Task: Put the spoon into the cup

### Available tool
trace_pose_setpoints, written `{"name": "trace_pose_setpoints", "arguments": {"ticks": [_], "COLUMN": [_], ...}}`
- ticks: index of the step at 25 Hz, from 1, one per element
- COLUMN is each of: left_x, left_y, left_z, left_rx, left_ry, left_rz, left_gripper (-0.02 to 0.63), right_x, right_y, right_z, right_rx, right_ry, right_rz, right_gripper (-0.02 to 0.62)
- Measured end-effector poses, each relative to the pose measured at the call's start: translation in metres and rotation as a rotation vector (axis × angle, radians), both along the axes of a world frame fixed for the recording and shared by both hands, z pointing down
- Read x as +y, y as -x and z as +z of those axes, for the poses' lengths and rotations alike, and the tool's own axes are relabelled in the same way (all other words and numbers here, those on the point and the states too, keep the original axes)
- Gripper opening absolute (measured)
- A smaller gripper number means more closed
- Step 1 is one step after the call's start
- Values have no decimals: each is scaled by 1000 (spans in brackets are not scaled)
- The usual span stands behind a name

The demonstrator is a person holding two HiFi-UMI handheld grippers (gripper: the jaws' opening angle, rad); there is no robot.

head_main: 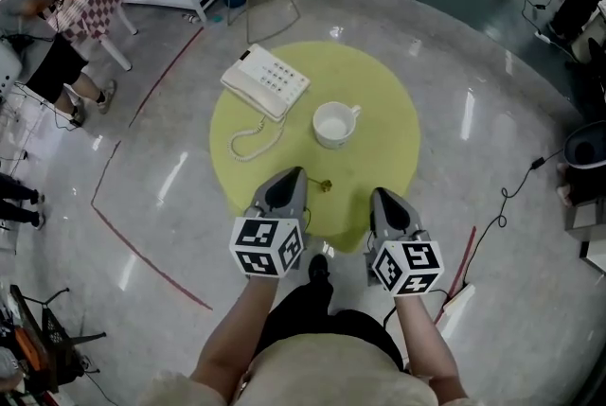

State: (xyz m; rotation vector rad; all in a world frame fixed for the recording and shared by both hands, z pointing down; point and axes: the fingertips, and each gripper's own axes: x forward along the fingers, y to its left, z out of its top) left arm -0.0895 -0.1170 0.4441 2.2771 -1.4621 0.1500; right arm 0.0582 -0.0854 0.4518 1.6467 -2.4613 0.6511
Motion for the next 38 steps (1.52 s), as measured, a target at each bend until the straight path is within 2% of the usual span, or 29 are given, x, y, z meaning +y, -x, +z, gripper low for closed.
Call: {"name": "trace_pose_setpoints", "arguments": {"ticks": [15, 38], "left_x": [-41, -113], "left_y": [1, -14], "left_z": [-14, -41], "left_rx": [24, 28], "left_ry": [-21, -74], "left_rz": [31, -21], "left_gripper": [5, 5], "right_x": [-29, -96], "right_y": [10, 1], "right_z": [0, -9], "right_rx": [18, 11], "right_ry": [6, -8], "right_rz": [11, -60], "right_gripper": [2, 2]}}
